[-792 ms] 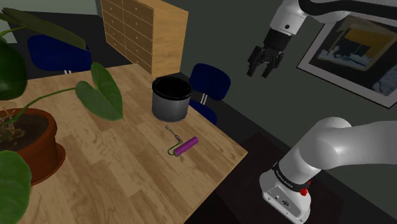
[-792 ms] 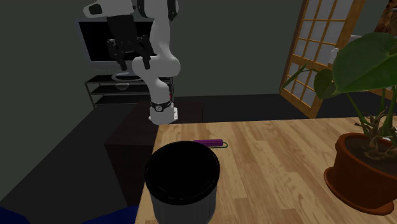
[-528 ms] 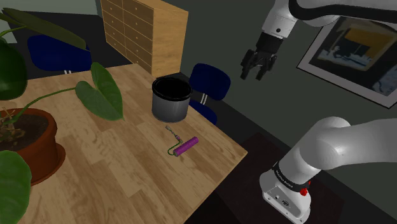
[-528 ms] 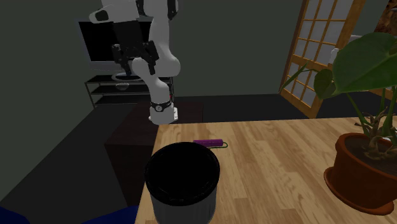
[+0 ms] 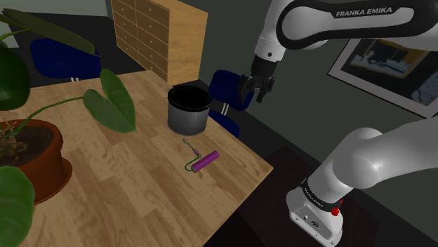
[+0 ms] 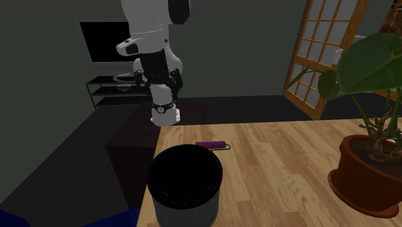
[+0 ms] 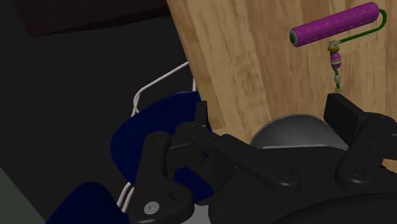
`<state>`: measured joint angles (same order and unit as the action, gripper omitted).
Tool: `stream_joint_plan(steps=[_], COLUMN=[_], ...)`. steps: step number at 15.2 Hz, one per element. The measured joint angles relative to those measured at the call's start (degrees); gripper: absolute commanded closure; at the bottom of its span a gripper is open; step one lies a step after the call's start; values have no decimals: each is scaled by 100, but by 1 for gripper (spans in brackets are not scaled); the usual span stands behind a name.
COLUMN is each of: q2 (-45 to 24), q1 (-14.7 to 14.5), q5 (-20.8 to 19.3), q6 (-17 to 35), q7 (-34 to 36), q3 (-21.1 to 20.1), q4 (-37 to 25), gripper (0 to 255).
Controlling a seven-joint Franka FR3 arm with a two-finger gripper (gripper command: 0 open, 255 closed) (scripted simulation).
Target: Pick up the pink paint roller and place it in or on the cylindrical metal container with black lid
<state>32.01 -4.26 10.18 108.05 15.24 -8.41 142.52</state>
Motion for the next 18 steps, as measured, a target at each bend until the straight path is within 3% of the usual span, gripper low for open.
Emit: stream_joint_plan(steps=[9, 18], q2=[-1619, -3657], q1=[-313, -614], q5=[27, -625], q6=[1121, 1948], q7=[600, 1461], q3=[-801, -1351], q4=[-305, -1210], gripper=[0, 0])
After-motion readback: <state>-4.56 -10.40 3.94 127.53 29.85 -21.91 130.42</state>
